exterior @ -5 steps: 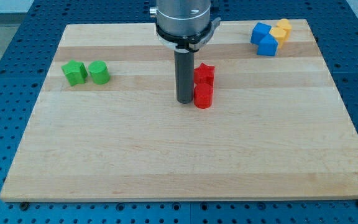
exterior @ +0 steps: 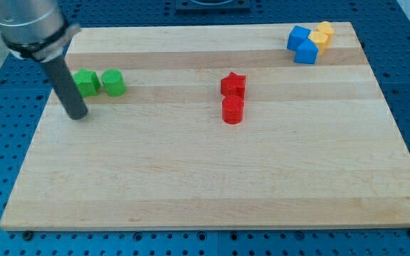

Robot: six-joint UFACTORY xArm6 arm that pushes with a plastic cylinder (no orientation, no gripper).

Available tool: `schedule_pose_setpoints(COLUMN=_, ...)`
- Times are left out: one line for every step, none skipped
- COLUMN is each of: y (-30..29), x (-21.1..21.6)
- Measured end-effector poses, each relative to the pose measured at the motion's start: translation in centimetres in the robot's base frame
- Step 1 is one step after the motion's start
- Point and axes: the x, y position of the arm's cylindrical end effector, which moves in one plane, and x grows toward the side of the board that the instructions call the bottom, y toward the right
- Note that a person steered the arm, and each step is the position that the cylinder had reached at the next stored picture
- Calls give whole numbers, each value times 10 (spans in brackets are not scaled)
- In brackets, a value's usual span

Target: Slide the green blocks towards the center of the board

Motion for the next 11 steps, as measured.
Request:
schedule_pose_setpoints(y=-29, x=-26)
schedule_pose_setpoints(y=-38, x=-52)
schedule_pose_setpoints(y=-27, x=-62)
schedule_pose_setpoints(y=14, x=-62)
schedule_pose_setpoints(y=51, x=-62)
schedule_pose_setpoints(y=80, x=-63)
schedule_pose_setpoints(y=82, x=-80)
schedule_pose_setpoints(y=81, x=-108)
schedule_pose_setpoints(y=98, x=-126)
schedule_pose_setpoints(y=103, x=-118)
schedule_pose_setpoints(y=104, x=-91)
